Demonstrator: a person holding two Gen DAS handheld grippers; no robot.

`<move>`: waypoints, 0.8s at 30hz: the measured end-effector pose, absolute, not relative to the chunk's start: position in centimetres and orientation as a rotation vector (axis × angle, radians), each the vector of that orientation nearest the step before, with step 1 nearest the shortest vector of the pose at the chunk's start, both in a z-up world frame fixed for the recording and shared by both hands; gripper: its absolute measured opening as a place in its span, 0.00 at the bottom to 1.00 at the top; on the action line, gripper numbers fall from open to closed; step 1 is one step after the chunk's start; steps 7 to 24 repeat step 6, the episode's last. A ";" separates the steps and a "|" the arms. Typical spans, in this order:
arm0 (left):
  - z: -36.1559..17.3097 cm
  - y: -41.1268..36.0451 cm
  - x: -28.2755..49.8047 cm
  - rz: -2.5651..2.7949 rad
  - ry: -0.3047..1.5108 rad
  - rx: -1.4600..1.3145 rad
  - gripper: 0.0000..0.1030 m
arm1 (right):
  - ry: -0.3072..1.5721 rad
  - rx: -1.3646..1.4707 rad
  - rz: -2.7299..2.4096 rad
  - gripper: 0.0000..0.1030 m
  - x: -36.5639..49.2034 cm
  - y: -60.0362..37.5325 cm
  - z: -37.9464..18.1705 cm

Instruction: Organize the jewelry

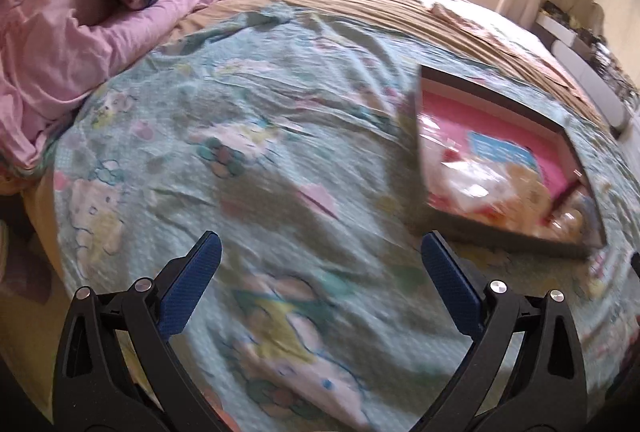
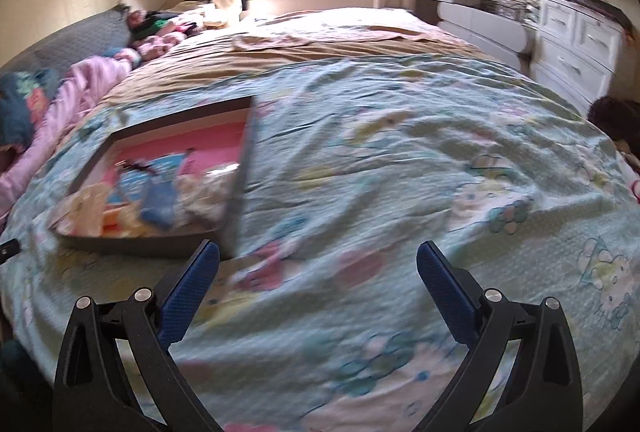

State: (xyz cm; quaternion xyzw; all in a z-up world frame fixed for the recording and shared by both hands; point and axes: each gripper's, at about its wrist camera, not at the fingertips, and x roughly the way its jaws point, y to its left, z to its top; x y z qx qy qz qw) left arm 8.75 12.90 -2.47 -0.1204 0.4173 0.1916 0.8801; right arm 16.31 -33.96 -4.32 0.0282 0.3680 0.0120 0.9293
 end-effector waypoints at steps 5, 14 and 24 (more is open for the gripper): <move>-5.1 21.0 14.1 0.584 0.937 -0.271 0.91 | 0.879 0.039 -0.192 0.96 22.7 -40.9 -8.3; -5.7 22.5 14.9 0.627 0.934 -0.262 0.91 | 0.897 0.080 -0.200 0.96 23.5 -42.3 -9.1; -5.7 22.5 14.9 0.627 0.934 -0.262 0.91 | 0.897 0.080 -0.200 0.96 23.5 -42.3 -9.1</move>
